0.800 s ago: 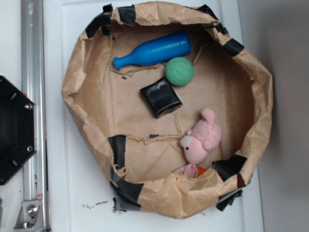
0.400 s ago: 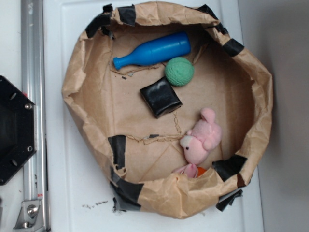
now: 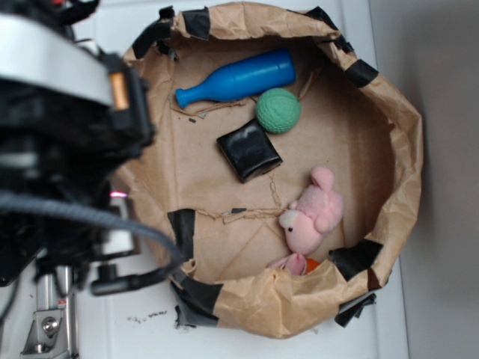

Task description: Grab the black box.

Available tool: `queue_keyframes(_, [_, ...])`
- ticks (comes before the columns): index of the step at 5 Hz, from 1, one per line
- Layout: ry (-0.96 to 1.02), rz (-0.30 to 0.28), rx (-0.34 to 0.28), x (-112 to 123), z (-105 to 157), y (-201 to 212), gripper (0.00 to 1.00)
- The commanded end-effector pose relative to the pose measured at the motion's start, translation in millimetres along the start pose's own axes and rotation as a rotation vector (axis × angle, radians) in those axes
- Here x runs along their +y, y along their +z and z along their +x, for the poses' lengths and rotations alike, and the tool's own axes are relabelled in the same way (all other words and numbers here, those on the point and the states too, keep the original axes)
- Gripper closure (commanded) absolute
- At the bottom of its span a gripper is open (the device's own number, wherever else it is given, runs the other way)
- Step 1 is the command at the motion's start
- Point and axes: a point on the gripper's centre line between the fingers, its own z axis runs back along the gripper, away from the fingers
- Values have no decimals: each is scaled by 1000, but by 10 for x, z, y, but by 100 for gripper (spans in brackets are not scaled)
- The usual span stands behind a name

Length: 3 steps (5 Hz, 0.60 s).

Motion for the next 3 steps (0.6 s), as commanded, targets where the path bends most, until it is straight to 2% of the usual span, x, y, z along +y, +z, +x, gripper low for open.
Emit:
queue_keyframes(1, [288,-3,-39,157,391,-435,0])
queue_keyframes(2, [401,-77,-57,134,443,-645,0])
queue_keyframes(3, [401,-77,-57,134,443,-645,0])
